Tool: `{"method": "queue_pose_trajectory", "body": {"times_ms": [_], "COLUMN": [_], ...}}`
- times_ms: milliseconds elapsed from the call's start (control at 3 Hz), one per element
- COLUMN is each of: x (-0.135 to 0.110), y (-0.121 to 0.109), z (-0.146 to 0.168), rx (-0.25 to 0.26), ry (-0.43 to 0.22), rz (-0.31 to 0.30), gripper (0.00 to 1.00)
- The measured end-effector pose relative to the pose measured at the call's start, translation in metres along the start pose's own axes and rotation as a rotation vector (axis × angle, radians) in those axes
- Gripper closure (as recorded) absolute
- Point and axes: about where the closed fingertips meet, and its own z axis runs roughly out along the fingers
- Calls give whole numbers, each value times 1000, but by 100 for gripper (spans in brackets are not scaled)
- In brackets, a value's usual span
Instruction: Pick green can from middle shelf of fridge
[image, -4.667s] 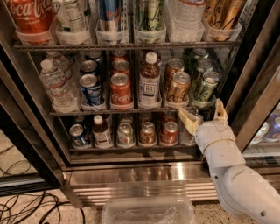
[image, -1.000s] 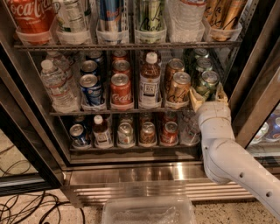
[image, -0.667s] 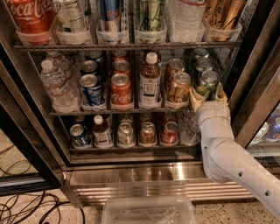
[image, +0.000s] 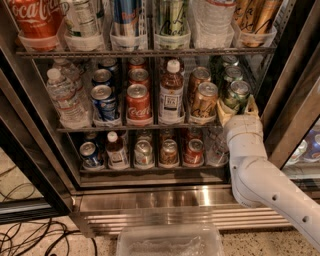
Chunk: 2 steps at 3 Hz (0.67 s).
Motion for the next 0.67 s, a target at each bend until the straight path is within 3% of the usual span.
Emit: {"method": "queue_pose_trajectory", "body": {"times_ms": [333, 667], "x": [0, 0], "y": [0, 0], "z": [0, 0], "rx": [0, 0], "ry": [0, 0], "rz": [0, 0], "gripper": [100, 100]}}
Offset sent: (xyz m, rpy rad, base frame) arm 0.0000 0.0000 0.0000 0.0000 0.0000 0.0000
